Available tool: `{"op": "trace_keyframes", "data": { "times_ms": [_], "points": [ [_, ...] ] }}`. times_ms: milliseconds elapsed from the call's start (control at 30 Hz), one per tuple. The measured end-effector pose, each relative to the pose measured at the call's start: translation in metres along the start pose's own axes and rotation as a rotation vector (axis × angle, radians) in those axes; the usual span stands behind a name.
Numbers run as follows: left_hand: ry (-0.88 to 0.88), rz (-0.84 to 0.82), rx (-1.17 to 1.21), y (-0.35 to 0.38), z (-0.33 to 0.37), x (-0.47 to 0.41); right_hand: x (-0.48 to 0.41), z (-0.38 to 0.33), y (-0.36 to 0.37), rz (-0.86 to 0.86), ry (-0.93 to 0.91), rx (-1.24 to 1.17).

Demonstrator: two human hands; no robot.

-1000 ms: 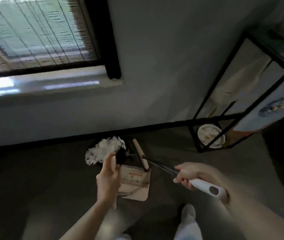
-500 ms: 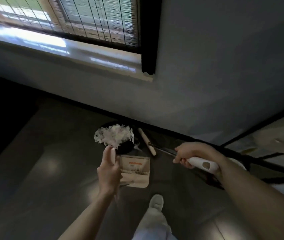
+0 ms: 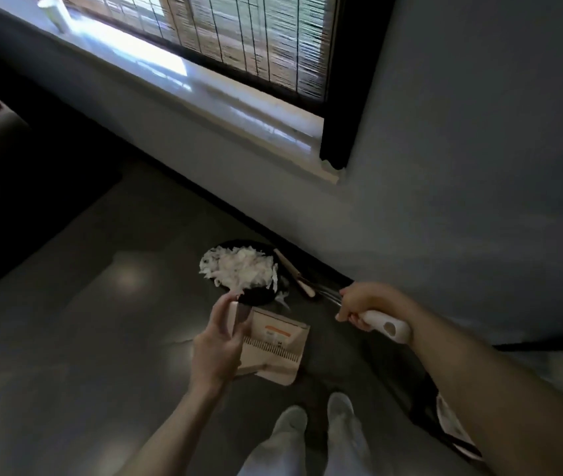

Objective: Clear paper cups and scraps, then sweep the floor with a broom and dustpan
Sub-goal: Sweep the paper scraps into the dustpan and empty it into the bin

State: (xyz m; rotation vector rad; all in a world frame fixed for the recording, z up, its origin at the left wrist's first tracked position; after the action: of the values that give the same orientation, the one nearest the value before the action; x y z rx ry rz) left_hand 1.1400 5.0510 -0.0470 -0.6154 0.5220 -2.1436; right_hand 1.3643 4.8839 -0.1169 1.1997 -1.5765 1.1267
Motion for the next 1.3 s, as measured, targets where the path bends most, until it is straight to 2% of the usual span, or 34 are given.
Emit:
{"op": "trace_keyframes", "data": {
  "times_ms": [167, 333, 467, 633, 867, 967, 1067, 1300],
  "points": [
    [-0.033, 0.075, -0.090, -0.001, -0.003, -0.002, -0.014, 0.019, 0.034, -0.066, -0.024, 0.252],
    [-0.056, 0.093, -0.109, 0.003, 0.001, -0.009, 0.012, 0.073, 0.048, -0.119, 0.064, 0.229],
    [-0.052, 0.064, -0.077, 0.011, 0.006, 0.003, 0.033, 0.099, 0.035, -0.127, 0.117, 0.054],
    [-0.062, 0.013, -0.005, 0.017, 0.009, 0.014, 0.068, 0.109, 0.004, -0.239, 0.188, -0.227],
    [-0.029, -0.019, -0.049, 0.011, -0.002, 0.031, 0.092, 0.100, -0.009, -0.150, 0.163, -0.147],
    [-0.042, 0.026, -0.050, 0.004, -0.011, 0.029, 0.076, 0.087, -0.008, -0.120, 0.162, -0.030],
    [-0.038, 0.069, -0.063, -0.001, -0.023, 0.027, 0.055, 0.077, 0.013, -0.093, 0.070, 0.289],
    [0.019, 0.032, 0.058, 0.003, -0.019, 0.025, 0.064, 0.101, 0.110, -0.155, 0.030, 0.371]
  ]
}}
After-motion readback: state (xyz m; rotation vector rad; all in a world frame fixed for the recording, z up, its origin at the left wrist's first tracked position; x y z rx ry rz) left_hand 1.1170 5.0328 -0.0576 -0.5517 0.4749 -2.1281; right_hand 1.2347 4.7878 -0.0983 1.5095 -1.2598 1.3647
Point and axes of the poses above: each hand's wrist, its own x-axis away from the middle knuckle, its own y-axis out of the palm, z = x × y, the point moved 9 cm from there along -x, towards the middle knuckle
